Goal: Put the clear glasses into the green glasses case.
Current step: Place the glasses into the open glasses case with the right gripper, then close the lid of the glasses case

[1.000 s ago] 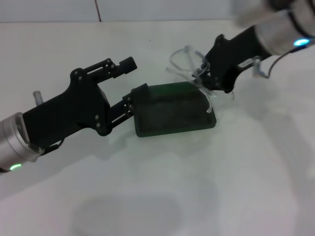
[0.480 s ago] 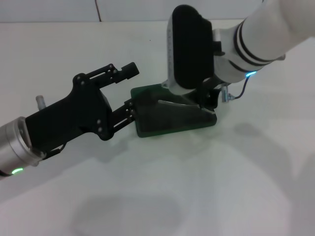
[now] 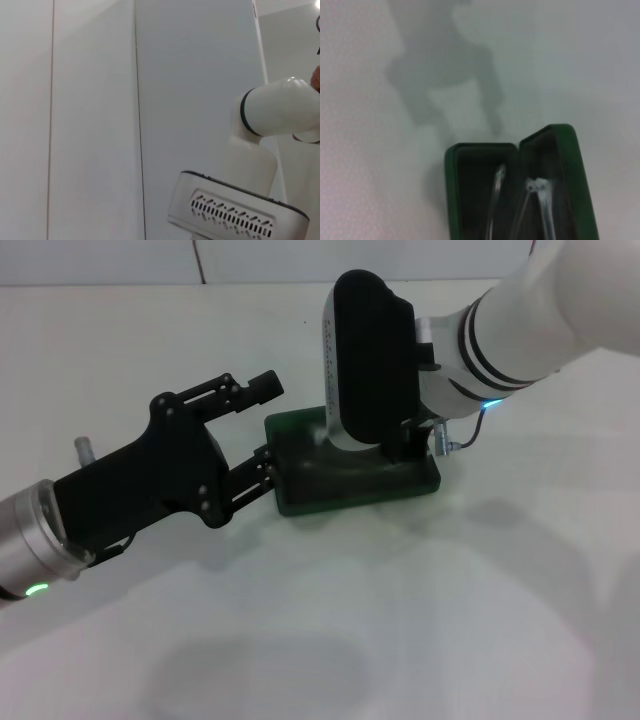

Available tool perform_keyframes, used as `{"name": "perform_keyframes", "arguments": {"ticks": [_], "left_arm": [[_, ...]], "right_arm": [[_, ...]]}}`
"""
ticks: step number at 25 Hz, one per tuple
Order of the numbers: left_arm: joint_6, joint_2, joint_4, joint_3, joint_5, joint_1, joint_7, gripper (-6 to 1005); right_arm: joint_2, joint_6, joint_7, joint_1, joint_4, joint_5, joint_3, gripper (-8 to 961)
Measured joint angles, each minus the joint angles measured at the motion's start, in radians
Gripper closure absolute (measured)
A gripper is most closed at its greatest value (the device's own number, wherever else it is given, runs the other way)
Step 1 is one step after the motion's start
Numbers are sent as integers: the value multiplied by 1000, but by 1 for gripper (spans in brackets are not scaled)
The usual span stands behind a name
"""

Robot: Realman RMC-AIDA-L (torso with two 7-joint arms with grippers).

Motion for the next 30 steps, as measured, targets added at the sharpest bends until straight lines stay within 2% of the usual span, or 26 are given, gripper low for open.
{"name": "perform_keyframes", "arguments": {"ticks": [7,12,13,19,22,25,27,30], "left_arm": [[-6,1,-5,-1,1,-7,0,467],[-7,3,-5,-5,1,-7,0,466],[-7,3,-5,-6,1,-7,0,466],[-21,5,-5,-6,-3,-11,0,467],[-46,4,-5,-7,-8,-10,0,467],[-76,2,-7,-8,-10,-11,-5,467],[-96,1,-11,-8,-20,-14,-6,467],[-129,-1,-37,-8,-57,-29,-8,467]], "right_arm": [[0,74,-6,-35,-28,-41,-15,745],[0,86,-15,-71,-74,-47,-10,635],[0,86,-18,-80,-86,-45,-8,613],[-1,100,-85,-171,-175,1,21,619],[-1,109,-183,-228,-213,104,97,618],[-3,104,-316,-281,-217,292,234,617],[-5,101,-421,-309,-173,436,333,616],[-5,112,-558,-325,-40,617,457,615]]}}
